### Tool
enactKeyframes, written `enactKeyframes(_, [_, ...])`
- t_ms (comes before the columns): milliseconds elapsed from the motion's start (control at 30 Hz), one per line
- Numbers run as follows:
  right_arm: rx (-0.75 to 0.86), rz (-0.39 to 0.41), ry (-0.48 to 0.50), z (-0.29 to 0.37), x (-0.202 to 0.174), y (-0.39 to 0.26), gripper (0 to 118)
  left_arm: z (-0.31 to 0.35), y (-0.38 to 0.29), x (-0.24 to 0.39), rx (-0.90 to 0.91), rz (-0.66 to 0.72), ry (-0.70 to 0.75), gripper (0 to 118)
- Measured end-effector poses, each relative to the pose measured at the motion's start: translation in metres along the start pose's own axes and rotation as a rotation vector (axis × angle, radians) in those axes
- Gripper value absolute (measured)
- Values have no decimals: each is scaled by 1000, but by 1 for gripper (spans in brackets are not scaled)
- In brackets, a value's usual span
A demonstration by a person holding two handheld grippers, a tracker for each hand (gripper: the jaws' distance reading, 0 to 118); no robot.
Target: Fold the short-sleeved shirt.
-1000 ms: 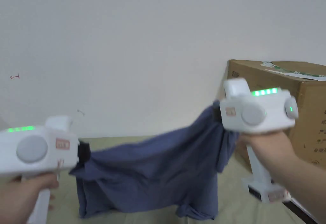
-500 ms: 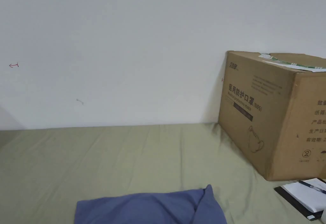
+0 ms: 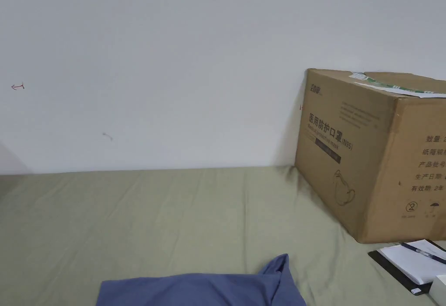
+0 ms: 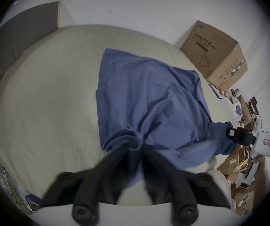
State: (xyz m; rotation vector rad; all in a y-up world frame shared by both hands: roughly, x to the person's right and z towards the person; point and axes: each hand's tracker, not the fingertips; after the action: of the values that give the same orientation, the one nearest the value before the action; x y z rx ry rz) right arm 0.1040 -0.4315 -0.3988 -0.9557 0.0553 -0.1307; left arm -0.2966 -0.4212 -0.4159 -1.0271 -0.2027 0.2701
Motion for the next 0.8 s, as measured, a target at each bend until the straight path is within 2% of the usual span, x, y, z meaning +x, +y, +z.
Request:
enactKeyframes(33, [-7,-20,-17,-6,1,2,60,-5,2,-2,-6,12,-2,91])
enactKeyframes(67, [-34,-33,-24,-8,2,3,69,-9,4,-4,-21,35,-12,100])
enactKeyframes(100, [-50,-41,-17,-9,3,4,69,-11,4,-4,-30,52,-12,100])
enactKeyframes(133, [-53,-37,-10,-8,3,5,97,-10,2,-6,-29,66,-1,115])
enactKeyframes(167, [-40,-36,0,-3,2,4,110,-6,2,-6,-3,80,-10,118])
enactKeyframes(200, [-1,-31,8,3,1,4,115,-2,3,-6,8,80,-17,118])
enactKeyframes(300, [55,-21,2,27,-1,5,115,22,6,-4,49,85,-17,118])
enactKeyframes(433, [224,-40,69,82,-12,2,115,78,-1,3,213,70,-60,118])
enactKeyframes(467, [279,-34,120,97,-16,-2,113,94,-6,4,271,58,-103,118])
enactKeyframes(500, [343,-30,154,111,-21,-6,107,108,-12,6,322,46,-135,115])
enactKeyframes(533, [429,-27,184,124,-27,-12,95,123,-20,8,387,33,-144,107])
enactKeyframes(567, [479,-22,193,133,-32,-15,75,134,-26,11,444,13,-143,90])
enactKeyframes(600, [500,-18,188,138,-37,-17,37,140,-29,15,471,-13,-130,51])
enactKeyframes(633, [524,-20,172,143,-44,-17,8,144,-31,19,484,-45,-95,15])
enactKeyframes(667, [538,-21,161,145,-48,-17,0,144,-31,23,492,-80,-42,0])
enactKeyframes(700, [563,-21,185,146,-50,-17,0,145,-31,24,504,-98,-14,0])
enactKeyframes(767, [578,-17,245,146,-51,-9,0,148,-20,19,501,-93,-87,0])
enactKeyframes(800, [577,-15,230,146,-53,-7,0,148,-9,18,496,-84,-110,0])
